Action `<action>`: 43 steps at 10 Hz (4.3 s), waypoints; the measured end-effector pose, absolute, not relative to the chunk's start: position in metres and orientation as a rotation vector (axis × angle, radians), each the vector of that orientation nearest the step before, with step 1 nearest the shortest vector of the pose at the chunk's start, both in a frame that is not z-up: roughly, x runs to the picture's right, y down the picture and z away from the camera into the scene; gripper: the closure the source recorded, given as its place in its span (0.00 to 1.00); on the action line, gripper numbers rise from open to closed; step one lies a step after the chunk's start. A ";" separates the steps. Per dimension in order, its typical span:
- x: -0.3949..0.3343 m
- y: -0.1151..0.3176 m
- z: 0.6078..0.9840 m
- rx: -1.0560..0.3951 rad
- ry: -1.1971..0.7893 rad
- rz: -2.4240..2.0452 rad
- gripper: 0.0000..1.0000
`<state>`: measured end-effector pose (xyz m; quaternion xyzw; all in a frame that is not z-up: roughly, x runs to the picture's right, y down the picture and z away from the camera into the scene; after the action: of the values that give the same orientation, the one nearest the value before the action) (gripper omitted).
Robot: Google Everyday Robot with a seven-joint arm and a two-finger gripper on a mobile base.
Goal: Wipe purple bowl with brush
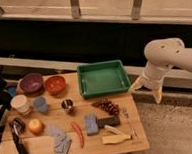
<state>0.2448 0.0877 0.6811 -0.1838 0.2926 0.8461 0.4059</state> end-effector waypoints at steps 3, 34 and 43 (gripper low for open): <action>0.245 0.088 0.681 -0.464 0.738 2.135 0.20; -0.099 0.113 0.614 -0.630 0.358 1.384 0.20; -0.157 0.106 0.621 -0.647 0.273 1.205 0.20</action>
<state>-0.1574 0.1063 0.6207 -0.2981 0.1256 0.5547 0.7666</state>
